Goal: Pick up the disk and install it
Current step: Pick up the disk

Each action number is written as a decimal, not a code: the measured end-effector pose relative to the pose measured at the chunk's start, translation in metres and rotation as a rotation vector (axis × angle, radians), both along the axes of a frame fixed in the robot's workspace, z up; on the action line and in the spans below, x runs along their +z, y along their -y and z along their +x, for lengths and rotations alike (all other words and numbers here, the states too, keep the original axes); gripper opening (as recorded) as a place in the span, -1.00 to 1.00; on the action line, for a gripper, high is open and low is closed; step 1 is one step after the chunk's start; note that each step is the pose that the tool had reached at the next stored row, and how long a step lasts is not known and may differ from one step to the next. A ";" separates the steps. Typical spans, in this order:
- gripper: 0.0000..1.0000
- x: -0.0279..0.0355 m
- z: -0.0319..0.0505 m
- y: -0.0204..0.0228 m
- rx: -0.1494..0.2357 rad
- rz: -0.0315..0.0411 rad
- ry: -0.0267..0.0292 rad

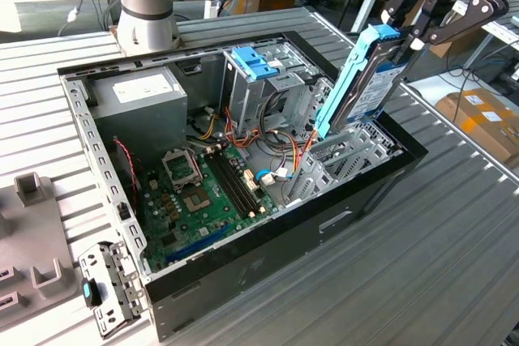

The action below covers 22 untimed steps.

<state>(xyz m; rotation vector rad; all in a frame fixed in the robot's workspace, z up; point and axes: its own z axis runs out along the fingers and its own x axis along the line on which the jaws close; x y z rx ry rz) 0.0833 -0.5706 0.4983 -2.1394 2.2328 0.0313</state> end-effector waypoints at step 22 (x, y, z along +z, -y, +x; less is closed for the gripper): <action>-0.30 -0.0116 0.0015 -0.0001 0.000 -0.0009 0.0000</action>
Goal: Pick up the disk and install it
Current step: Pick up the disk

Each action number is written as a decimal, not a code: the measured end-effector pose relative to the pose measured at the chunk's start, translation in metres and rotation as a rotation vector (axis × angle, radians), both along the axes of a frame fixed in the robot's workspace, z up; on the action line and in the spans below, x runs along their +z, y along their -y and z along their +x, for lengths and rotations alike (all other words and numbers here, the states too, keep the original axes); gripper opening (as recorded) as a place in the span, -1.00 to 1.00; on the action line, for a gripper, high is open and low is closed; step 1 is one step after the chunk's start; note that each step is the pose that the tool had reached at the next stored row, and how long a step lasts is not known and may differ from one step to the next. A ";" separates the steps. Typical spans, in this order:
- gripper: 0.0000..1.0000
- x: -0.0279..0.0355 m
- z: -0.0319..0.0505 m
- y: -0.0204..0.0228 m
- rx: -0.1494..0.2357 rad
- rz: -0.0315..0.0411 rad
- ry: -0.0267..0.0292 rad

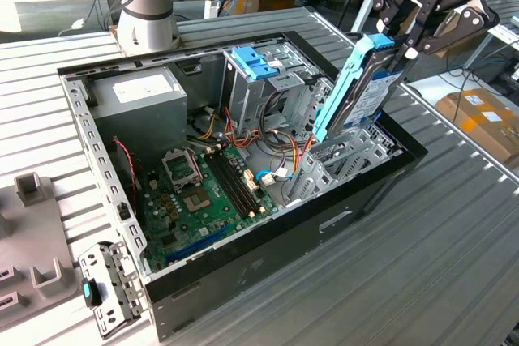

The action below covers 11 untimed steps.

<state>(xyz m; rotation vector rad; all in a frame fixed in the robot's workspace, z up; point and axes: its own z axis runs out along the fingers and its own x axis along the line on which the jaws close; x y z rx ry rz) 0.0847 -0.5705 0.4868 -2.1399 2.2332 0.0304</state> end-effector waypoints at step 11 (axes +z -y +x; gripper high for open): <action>-0.30 -0.0054 0.0024 0.0024 0.010 -0.0005 0.0002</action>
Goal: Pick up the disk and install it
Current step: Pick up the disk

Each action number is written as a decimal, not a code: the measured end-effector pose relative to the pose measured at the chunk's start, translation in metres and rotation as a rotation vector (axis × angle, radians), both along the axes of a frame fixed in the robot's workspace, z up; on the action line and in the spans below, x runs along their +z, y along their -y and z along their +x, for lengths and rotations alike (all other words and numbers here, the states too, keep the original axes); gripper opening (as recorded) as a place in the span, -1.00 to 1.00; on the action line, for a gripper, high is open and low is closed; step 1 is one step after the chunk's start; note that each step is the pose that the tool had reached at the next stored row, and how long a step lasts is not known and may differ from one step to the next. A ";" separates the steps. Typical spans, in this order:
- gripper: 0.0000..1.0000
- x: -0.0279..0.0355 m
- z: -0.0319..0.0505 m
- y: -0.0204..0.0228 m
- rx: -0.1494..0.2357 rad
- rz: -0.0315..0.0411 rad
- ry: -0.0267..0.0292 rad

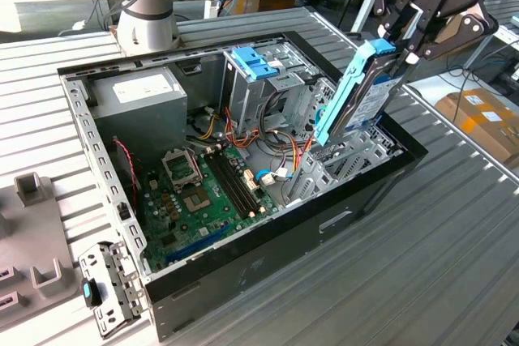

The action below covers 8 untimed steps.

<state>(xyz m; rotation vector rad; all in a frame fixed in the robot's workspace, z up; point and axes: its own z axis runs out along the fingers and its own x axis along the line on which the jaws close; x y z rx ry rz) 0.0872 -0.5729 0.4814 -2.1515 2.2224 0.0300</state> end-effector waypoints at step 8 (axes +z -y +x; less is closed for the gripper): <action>-0.30 -0.0031 0.0001 0.0001 0.002 0.0001 0.0001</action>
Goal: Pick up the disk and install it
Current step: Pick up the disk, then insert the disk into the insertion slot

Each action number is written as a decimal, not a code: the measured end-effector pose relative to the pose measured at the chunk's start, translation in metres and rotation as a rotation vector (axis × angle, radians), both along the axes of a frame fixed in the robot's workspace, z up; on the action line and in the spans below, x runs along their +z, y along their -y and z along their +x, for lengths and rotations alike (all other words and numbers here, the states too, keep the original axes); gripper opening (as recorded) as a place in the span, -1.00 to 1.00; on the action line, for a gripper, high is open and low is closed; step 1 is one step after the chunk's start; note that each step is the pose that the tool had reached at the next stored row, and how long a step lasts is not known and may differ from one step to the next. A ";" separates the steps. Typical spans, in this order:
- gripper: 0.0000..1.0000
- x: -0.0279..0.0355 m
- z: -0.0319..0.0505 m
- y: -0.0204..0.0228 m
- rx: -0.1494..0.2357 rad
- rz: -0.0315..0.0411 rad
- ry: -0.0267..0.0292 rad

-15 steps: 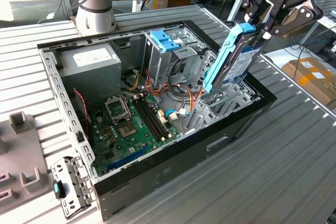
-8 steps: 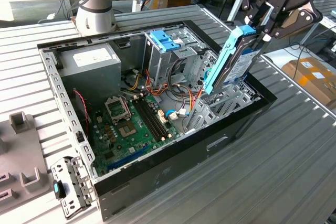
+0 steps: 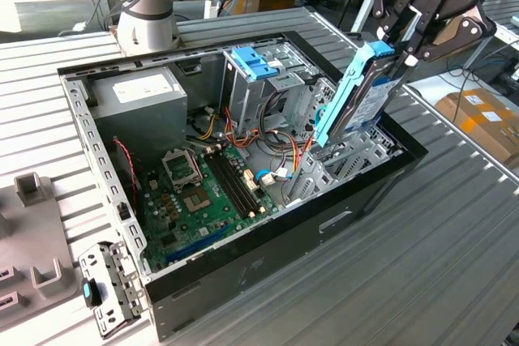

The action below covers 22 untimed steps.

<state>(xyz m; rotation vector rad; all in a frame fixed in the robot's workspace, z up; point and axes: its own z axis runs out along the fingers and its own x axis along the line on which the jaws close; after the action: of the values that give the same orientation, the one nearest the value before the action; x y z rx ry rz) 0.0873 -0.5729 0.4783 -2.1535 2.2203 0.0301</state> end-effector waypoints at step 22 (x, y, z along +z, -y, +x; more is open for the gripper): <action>-0.30 -0.0147 0.0019 0.0072 0.000 -0.0025 0.0001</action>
<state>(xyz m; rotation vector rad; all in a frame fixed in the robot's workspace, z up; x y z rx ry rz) 0.0891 -0.5801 0.4636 -2.1550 2.2214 0.0272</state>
